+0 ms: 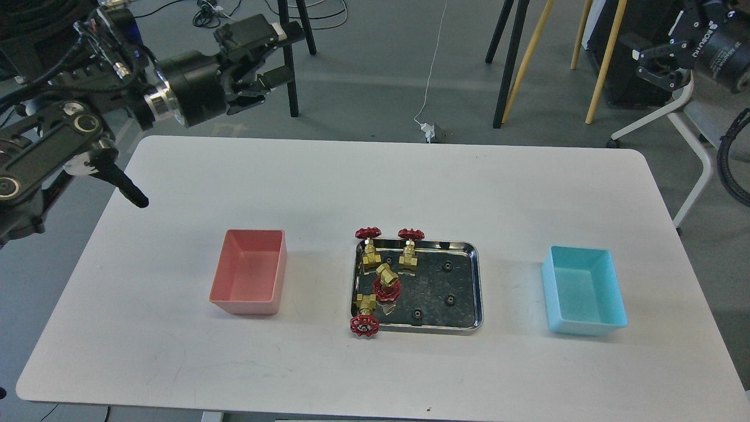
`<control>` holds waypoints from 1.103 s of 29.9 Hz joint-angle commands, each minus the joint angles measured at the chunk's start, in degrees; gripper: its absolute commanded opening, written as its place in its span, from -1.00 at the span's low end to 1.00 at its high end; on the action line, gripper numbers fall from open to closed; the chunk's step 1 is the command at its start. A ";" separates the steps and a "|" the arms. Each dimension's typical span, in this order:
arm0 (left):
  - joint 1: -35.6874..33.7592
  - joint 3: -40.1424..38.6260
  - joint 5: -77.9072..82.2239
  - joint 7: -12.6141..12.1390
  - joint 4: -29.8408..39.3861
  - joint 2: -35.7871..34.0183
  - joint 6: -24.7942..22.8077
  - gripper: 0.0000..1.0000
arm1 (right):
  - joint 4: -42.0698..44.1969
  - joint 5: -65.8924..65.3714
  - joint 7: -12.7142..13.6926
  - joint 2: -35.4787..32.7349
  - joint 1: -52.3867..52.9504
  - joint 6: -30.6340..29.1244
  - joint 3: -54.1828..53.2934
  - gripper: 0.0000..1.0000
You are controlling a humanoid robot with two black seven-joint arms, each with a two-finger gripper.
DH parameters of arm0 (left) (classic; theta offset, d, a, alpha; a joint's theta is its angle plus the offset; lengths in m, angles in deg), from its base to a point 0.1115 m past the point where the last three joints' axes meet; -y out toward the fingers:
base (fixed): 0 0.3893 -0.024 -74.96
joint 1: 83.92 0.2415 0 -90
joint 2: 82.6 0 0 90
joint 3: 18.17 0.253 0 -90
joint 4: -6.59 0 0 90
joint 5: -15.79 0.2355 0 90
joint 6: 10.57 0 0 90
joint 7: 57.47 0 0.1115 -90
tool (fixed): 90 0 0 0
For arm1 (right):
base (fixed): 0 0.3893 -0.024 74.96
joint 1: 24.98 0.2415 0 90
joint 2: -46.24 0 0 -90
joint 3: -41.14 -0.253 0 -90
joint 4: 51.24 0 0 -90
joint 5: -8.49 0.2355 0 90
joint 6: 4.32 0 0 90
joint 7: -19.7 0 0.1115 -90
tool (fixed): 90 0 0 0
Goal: Place valve in pink box and gear in blue box
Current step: 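Move the left arm from rest toward the metal tray, then grasp a brass valve with red handwheel on the tray with left hand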
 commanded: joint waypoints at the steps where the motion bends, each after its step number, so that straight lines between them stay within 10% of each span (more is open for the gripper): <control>1: 3.10 0.48 14.56 4.27 2.43 3.76 8.28 0.81 | 0.00 -1.40 0.18 0.00 0.69 0.05 -0.05 0.98; 6: 8.20 4.60 41.64 10.80 1.64 9.48 25.59 0.79 | -0.08 -2.10 0.62 -0.09 2.54 0.49 0.21 0.97; 18: 20.25 7.16 67.55 6.50 -6.35 19.06 42.22 0.79 | 0.00 -6.06 1.32 -0.09 4.04 0.58 0.30 0.97; 33: 22.71 6.98 67.55 5.35 -21.65 29.26 44.08 0.82 | 0.00 -7.55 1.41 -0.09 4.48 0.58 0.47 0.97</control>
